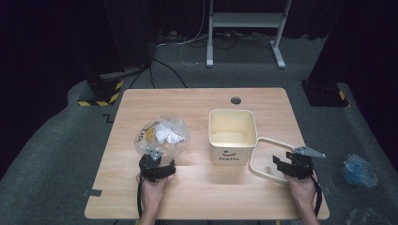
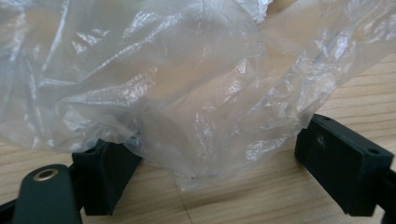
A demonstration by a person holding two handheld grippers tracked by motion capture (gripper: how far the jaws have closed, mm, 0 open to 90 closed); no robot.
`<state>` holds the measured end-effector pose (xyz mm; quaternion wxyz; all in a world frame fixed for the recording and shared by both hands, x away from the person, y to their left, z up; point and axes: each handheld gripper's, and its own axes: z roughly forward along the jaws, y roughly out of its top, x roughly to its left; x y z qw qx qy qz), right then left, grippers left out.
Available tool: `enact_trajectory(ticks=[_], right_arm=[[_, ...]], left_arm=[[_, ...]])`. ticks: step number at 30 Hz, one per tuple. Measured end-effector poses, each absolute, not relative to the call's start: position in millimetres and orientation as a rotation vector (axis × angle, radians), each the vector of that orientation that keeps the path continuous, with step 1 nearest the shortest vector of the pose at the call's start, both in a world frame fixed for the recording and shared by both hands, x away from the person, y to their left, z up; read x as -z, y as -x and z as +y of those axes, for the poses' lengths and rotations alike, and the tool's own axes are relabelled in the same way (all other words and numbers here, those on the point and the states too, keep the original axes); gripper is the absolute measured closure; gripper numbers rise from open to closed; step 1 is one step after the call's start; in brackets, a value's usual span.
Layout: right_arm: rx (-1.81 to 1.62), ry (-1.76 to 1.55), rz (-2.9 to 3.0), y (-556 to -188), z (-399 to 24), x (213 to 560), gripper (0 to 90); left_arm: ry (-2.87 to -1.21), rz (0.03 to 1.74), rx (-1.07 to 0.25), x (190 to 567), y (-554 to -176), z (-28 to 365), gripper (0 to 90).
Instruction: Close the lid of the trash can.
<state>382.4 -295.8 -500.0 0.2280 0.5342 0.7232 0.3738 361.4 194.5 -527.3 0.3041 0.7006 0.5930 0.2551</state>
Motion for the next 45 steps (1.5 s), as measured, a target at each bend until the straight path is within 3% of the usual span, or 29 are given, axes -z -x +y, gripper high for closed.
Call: enact_trajectory(ticks=[26,45], right_arm=[[-0.973,-1.599,1.885,-409,-330,497,58.7],[-0.919,-1.663,1.876,-425,-340,502,62.9]], left_arm=[[-1.859,1.570,-0.681,527,-361,195,15.2],[-1.862,1.568,-0.681,527,-361,194,15.5]])
